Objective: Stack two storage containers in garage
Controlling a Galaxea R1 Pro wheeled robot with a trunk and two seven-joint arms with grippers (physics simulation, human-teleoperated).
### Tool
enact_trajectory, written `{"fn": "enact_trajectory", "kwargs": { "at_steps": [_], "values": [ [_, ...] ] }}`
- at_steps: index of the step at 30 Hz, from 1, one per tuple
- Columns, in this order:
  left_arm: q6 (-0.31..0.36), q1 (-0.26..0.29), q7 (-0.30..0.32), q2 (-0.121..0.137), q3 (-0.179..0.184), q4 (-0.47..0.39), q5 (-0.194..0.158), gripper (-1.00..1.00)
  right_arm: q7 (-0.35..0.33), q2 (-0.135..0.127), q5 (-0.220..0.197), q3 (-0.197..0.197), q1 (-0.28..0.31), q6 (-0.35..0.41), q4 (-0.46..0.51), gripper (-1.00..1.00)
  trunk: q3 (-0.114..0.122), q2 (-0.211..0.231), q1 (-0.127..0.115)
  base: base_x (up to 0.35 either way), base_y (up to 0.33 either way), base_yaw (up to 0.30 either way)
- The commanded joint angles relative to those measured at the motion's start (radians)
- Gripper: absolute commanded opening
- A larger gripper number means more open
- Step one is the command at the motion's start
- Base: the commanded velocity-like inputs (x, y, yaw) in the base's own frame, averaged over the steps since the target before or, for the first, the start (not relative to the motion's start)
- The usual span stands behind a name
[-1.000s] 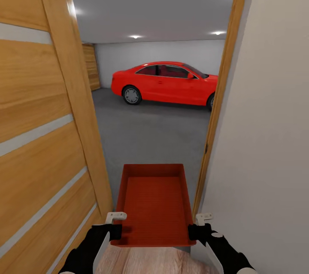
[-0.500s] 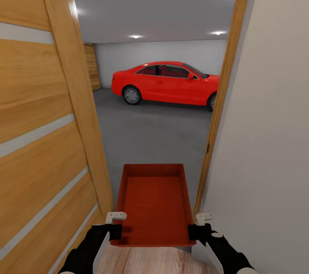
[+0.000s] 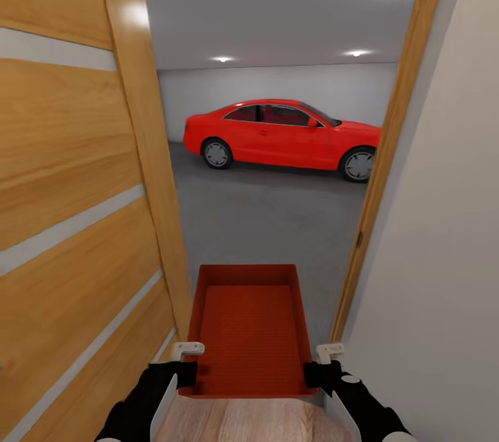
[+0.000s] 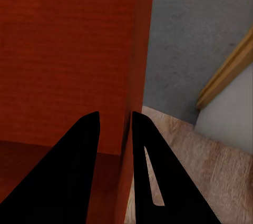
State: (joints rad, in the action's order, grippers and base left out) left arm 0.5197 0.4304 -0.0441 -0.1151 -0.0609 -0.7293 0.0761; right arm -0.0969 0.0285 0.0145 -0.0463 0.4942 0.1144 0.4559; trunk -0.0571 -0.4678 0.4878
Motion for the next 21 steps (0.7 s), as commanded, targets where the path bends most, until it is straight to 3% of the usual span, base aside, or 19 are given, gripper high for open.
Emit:
{"fn": "enact_trajectory", "kwargs": {
  "at_steps": [1,10,21],
  "values": [
    [0.006,0.001,-0.019,0.004,-0.003,-0.022,0.047,-1.0,-0.007,-0.001,0.022,-0.023,0.0,0.007,0.0,-1.0,-0.002,-0.002,0.001,0.0,0.241,0.0],
    [0.006,0.001,-0.019,0.004,-0.003,-0.022,0.047,-1.0,-0.006,-0.001,0.022,-0.023,0.0,0.007,0.0,-1.0,-0.002,-0.002,0.001,0.0,0.221,0.0],
    [0.006,0.001,-0.019,0.003,-0.003,-0.022,0.047,-1.0,-0.007,-0.001,0.022,-0.023,0.0,0.007,0.0,-1.0,-0.002,-0.002,0.001,0.0,0.012,0.0]
  ]
}}
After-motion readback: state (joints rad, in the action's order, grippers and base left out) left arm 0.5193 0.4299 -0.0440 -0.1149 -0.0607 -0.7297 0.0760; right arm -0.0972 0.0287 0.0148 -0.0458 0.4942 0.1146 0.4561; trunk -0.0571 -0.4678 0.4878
